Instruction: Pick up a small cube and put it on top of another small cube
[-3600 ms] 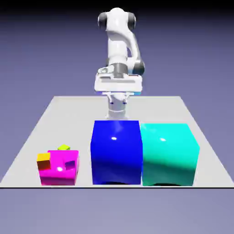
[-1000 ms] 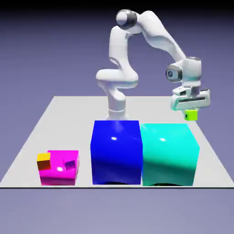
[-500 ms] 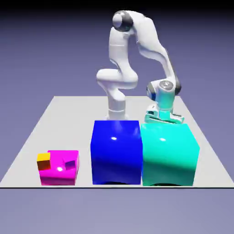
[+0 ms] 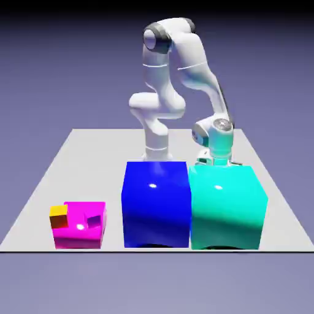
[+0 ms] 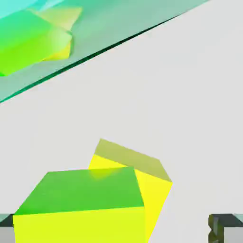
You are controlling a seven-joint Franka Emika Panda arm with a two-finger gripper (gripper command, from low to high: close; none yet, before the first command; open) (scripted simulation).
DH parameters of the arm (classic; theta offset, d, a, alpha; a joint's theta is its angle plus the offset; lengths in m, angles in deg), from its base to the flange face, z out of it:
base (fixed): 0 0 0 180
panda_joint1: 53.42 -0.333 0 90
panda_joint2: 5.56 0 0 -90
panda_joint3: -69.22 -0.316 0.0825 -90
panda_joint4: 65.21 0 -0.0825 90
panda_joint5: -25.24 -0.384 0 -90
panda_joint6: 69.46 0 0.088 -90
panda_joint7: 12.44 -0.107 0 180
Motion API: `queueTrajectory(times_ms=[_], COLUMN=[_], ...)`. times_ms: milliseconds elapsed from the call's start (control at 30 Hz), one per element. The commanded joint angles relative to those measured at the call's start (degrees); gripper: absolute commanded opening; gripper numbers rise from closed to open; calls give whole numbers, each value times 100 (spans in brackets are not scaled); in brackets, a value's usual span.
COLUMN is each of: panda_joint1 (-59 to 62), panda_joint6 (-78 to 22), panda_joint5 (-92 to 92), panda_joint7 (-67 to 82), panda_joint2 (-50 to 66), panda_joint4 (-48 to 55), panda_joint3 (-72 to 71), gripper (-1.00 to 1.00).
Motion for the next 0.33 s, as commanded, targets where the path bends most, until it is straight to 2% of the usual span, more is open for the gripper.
queueTrajectory(times_ms=[0, 300], panda_joint1=[42, 407], panda_joint6=[-154, -1419], panda_joint5=[-249, -2296], panda_joint7=[174, 1599], panda_joint2=[-182, -1675], panda_joint4=[16, 150], panda_joint3=[-86, -793], gripper=[100, 100])
